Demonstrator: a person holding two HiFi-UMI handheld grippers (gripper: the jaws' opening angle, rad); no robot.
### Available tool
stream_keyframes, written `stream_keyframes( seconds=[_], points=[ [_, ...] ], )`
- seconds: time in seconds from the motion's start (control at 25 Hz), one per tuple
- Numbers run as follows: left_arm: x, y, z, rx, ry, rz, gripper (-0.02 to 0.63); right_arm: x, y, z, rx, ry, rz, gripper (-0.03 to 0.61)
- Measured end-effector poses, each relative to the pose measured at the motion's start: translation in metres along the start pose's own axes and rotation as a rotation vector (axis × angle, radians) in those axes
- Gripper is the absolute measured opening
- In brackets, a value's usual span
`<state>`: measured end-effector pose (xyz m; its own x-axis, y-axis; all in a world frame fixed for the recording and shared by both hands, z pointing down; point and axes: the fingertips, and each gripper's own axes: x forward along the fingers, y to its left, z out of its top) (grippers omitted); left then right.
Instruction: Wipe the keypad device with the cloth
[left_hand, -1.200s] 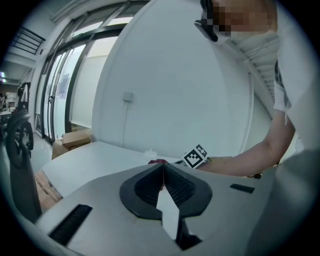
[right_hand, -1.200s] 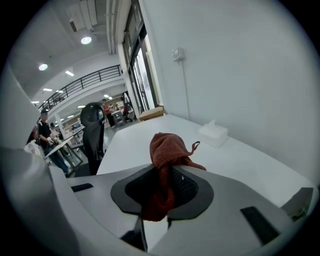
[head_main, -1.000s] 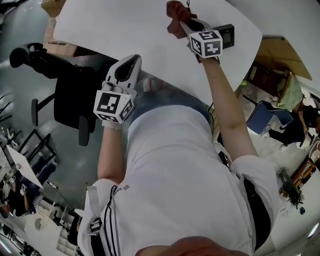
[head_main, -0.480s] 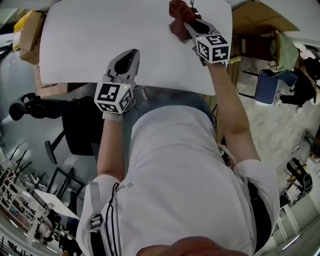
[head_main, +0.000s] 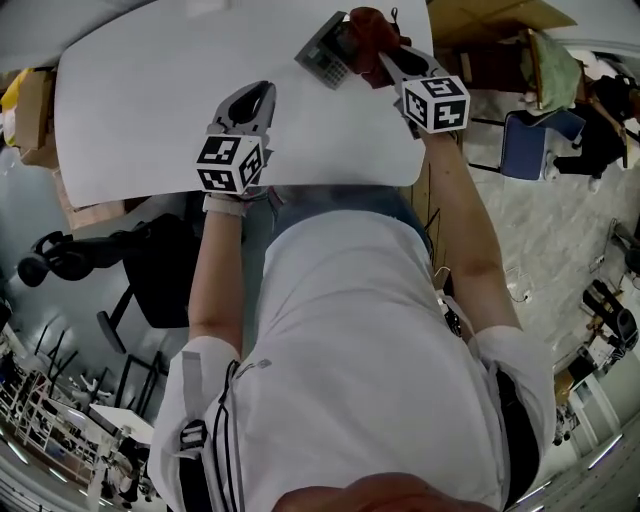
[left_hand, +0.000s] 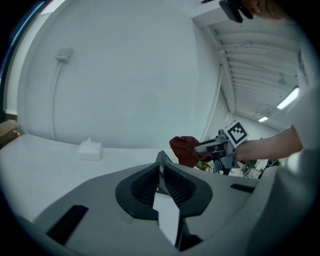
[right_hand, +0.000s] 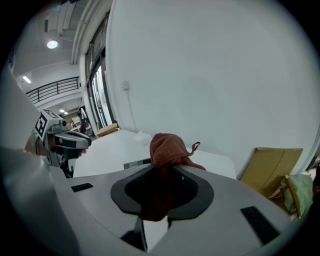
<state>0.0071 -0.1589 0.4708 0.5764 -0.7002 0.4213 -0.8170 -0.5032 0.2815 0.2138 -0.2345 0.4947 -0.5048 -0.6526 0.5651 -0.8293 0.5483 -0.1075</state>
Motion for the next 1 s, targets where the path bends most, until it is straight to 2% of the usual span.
stream_keyframes(
  seconds=[0.08, 0.12, 0.2, 0.32, 0.56, 0.84, 1.0],
  points=[
    [0.019, 0.002, -0.005, -0.004, 0.024, -0.006, 0.014, 0.001, -0.008, -0.004, 0.010, 0.002, 0.005, 0.087],
    [0.028, 0.002, -0.008, -0.007, 0.037, -0.011, 0.037, 0.002, -0.011, -0.006, 0.014, 0.004, 0.010, 0.087],
    [0.046, 0.004, -0.016, -0.025, 0.064, -0.021, 0.128, 0.007, -0.016, -0.011, 0.012, 0.010, 0.021, 0.087],
    [0.070, 0.007, -0.026, -0.050, 0.102, -0.029, 0.130, 0.017, -0.020, -0.016, -0.010, 0.021, 0.041, 0.087],
    [0.110, 0.014, -0.037, -0.044, 0.151, -0.022, 0.130, 0.035, -0.028, -0.021, -0.029, 0.040, 0.095, 0.087],
    [0.130, 0.021, -0.034, -0.071, 0.140, -0.032, 0.115, 0.061, -0.017, -0.033, -0.086, 0.099, 0.171, 0.089],
    [0.131, 0.018, -0.034, -0.034, 0.160, -0.058, 0.102, 0.072, -0.005, -0.044, -0.086, 0.135, 0.207, 0.089]
  ],
)
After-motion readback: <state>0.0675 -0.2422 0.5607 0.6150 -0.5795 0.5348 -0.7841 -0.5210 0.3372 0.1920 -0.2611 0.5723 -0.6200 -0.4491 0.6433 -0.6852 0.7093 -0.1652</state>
